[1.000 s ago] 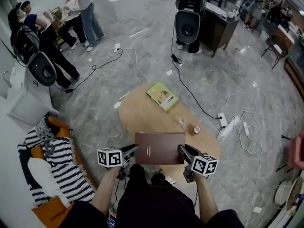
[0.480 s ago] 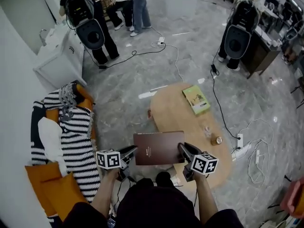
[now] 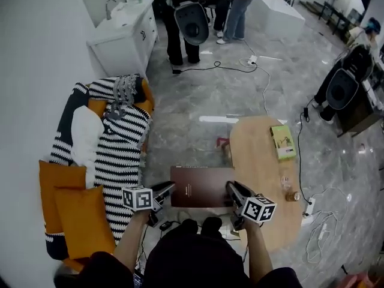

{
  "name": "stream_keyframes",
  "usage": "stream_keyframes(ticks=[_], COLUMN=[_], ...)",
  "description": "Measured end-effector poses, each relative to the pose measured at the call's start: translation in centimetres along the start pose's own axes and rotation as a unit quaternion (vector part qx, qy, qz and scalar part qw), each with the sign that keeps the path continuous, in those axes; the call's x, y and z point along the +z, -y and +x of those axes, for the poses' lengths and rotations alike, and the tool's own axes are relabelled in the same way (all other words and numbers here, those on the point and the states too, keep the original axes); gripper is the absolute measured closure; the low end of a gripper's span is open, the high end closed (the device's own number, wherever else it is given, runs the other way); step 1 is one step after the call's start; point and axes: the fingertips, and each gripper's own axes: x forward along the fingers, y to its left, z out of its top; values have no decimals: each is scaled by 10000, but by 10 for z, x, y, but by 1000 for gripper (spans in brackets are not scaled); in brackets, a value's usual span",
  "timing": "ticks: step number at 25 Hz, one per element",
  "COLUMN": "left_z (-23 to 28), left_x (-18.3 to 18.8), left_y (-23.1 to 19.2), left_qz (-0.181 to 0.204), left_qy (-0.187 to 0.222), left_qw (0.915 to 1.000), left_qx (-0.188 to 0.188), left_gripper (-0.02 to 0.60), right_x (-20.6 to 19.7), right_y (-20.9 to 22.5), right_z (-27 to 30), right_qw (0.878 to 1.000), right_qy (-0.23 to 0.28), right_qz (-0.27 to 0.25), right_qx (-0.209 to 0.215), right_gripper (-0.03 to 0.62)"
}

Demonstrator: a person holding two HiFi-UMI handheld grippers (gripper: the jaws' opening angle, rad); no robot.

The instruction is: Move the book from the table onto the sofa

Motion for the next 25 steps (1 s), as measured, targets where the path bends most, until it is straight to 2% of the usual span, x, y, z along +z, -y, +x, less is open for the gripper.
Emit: stream_keyframes(ticks=[9,16,19,25], left_z=[-103,-161,-175,-203], left_x=[-3,-7,-7,0], left_y=[-67,-113,-136,-162], left_qz=[-483,-978,-1247,-1742], left_qy=[859,1545,1946,2754], left_qw=[9943,9802,9683,9346], left_qx=[415,762,944,1424], left_gripper=[474,474,474,474], right_x=[-31,-47,-50,-50], right_y=[-86,-141,-157,-196], right_z=[89,157,197,266], right_qw=[9942,9800,9680,9320], right_qy=[-668,-1287,-1616,-2343], right_qz=[-553,-995,-1270,-1763], right_qx=[640,1143,1441,2129], right_gripper=[479,480,480,480])
